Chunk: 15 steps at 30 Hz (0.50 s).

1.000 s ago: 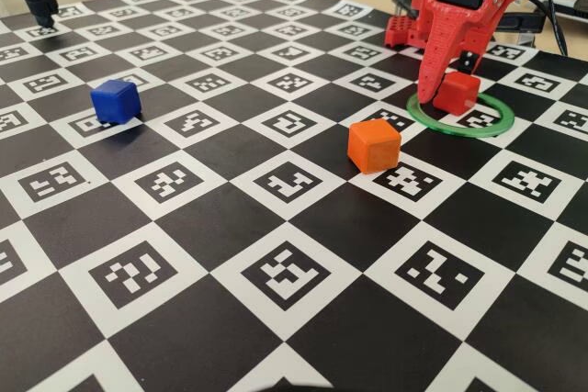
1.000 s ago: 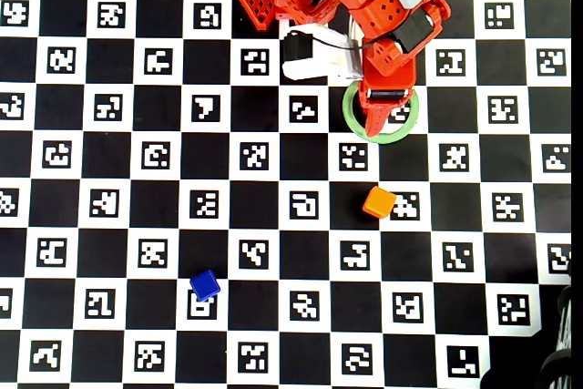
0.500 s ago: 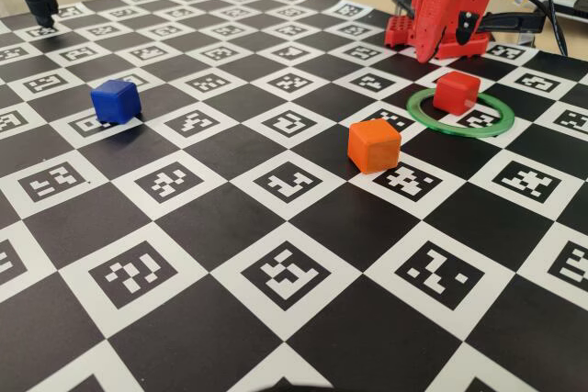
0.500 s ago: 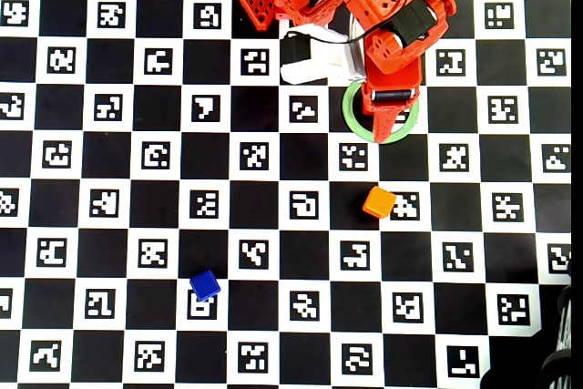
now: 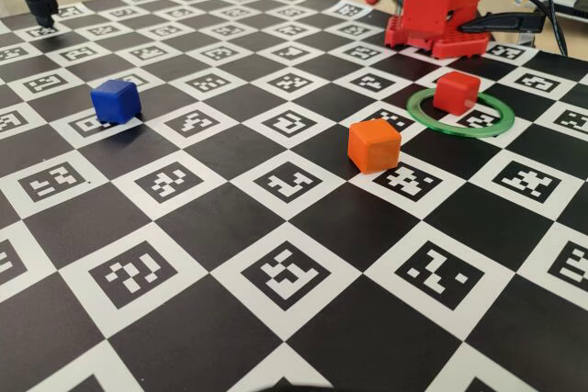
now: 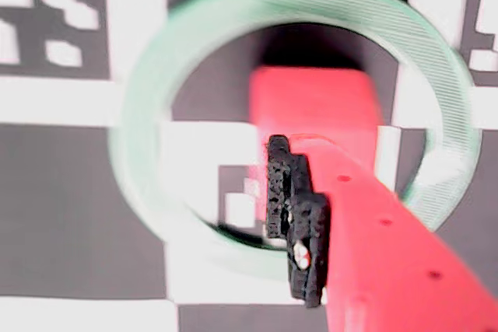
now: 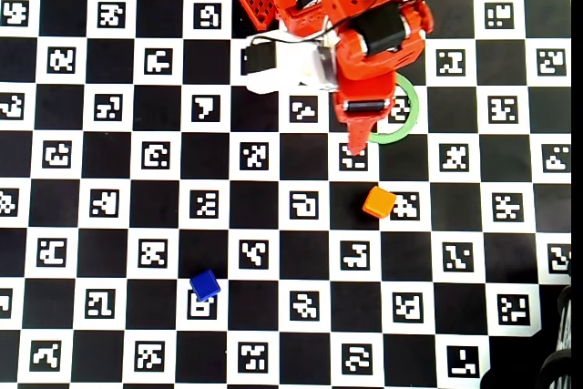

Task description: Grab the red cube then put it in the green circle then put the blue cube on top and finally the orange cube on top

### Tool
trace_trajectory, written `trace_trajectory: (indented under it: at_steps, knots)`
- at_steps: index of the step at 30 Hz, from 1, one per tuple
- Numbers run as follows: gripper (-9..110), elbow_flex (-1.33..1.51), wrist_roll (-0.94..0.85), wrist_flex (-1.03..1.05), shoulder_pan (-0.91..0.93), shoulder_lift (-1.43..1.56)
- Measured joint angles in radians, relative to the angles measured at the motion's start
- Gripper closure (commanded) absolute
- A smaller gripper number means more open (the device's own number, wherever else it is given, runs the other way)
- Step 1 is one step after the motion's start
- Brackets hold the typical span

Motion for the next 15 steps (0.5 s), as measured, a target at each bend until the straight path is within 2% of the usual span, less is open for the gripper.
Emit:
trace_trajectory:
  at_steps: [8,15]
  knots:
    - [64,-0.179,-0.186,0.057,0.193,-0.186]
    - [66,-0.311,-0.276,0.063,0.268,-0.29]
